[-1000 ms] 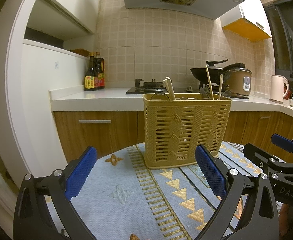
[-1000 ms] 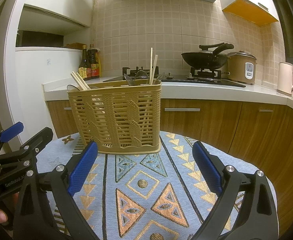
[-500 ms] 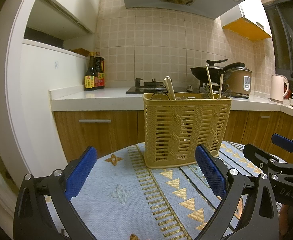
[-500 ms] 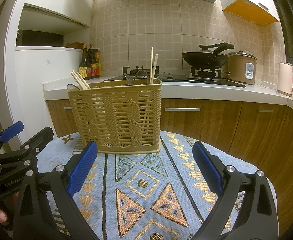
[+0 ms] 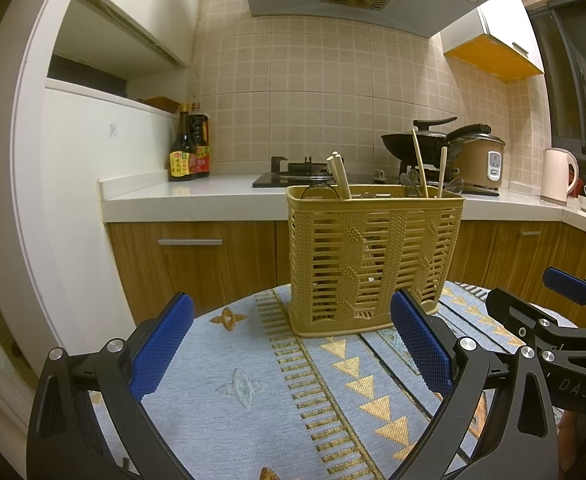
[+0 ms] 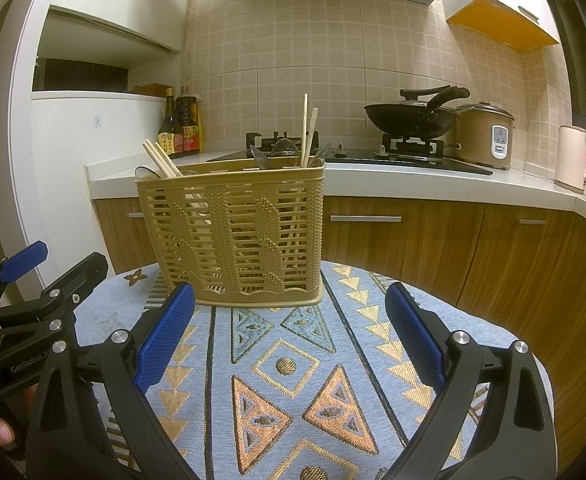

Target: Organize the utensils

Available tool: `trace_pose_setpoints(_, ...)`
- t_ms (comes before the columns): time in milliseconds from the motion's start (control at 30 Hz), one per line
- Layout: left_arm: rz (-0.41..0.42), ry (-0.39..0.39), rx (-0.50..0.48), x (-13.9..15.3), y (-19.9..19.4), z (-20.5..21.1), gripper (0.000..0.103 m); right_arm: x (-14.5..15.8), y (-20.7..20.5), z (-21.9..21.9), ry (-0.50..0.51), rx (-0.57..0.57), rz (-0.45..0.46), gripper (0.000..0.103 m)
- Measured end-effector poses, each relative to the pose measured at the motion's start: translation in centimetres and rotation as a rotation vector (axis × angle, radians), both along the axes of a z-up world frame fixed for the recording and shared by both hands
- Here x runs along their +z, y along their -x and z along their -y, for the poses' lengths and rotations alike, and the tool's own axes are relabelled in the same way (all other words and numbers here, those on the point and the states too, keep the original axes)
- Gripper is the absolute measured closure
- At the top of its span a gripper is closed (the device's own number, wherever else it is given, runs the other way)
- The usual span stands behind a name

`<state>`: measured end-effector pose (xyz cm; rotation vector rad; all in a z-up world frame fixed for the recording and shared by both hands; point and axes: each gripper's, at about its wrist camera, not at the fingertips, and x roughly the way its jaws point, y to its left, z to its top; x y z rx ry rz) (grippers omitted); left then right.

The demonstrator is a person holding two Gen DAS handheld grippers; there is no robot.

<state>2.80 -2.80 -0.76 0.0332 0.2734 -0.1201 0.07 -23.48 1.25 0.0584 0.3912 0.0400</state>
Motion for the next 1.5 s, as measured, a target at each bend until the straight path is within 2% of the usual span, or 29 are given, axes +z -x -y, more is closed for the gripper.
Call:
trace_pose_setpoints(1033,-0.005,-0.006,-0.007,0.26,-0.46,-0.17,0.008,-0.23,-0.20,-0.26,0.014,0.015,-0.005,0.011)
trace_pose_setpoints(1500,0.001,0.016,-0.004,0.35,-0.38,-0.60,0.007,-0.17,-0.10,-0.01,0.010,0.009,-0.001,0.011)
